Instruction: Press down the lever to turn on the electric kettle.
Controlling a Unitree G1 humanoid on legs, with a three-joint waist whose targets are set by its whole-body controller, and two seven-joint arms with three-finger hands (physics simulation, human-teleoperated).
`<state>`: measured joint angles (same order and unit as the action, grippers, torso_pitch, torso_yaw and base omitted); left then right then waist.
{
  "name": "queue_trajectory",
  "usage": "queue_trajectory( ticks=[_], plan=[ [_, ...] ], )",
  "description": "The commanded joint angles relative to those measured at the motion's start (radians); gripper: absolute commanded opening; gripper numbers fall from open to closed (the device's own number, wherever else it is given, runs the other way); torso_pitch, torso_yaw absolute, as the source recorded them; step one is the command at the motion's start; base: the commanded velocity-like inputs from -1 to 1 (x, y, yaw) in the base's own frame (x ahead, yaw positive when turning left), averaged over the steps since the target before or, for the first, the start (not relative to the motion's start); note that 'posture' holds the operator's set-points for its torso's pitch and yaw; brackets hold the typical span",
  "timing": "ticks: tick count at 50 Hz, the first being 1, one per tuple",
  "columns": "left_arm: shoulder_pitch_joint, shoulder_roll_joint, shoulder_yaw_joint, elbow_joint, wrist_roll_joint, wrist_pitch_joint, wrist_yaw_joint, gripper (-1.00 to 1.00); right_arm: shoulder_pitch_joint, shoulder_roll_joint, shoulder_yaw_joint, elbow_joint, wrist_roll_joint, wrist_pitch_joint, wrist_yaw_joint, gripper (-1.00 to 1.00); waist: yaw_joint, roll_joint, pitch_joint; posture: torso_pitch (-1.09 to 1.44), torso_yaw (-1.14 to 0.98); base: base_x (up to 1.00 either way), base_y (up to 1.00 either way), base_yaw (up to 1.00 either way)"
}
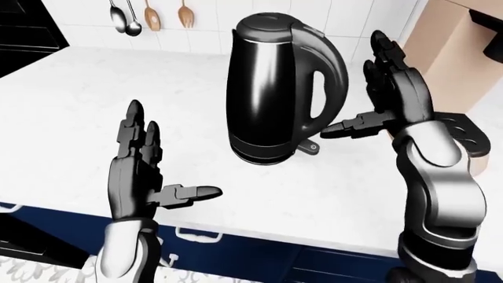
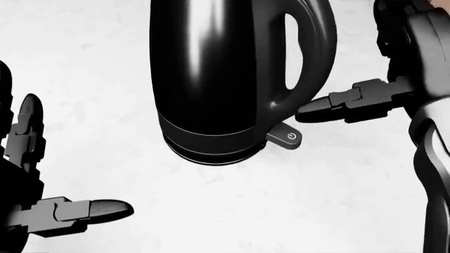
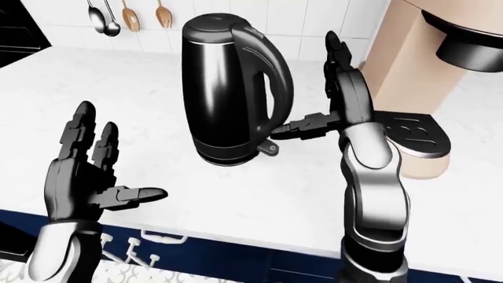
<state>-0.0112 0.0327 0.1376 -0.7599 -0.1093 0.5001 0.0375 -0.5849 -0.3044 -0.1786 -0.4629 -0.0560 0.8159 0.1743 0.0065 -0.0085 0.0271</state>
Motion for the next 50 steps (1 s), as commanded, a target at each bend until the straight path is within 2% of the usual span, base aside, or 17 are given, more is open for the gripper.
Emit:
queue_trajectory(
  ticks=[1,20,38,50],
  plan=[
    [-0.014,0.003,0.0,-0.034,0.0,-0.033,-0.001,1.0,-0.013,-0.001,-0.011,-0.031,-0.012,-0.044,0.001,1.0,-0.001,-0.001,-0.02,0.0,0.0,0.0,0.0,0.0],
    [-0.014,0.003,0.002,-0.027,-0.003,-0.041,0.002,1.0,-0.033,0.021,0.024,0.113,-0.084,-0.11,0.024,1.0,-0.002,0.001,-0.02,0.0,0.0,0.0,0.0,0.0],
    [-0.013,0.004,0.004,-0.03,-0.005,-0.041,0.003,1.0,-0.069,0.031,0.034,0.16,-0.127,-0.086,0.043,1.0,-0.002,0.003,-0.022,0.0,0.0,0.0,0.0,0.0],
    [-0.013,0.004,0.005,-0.033,-0.006,-0.038,0.004,1.0,-0.065,0.039,0.061,0.194,-0.212,-0.058,0.071,1.0,-0.001,0.002,-0.025,0.0,0.0,0.0,0.0,0.0]
  ],
)
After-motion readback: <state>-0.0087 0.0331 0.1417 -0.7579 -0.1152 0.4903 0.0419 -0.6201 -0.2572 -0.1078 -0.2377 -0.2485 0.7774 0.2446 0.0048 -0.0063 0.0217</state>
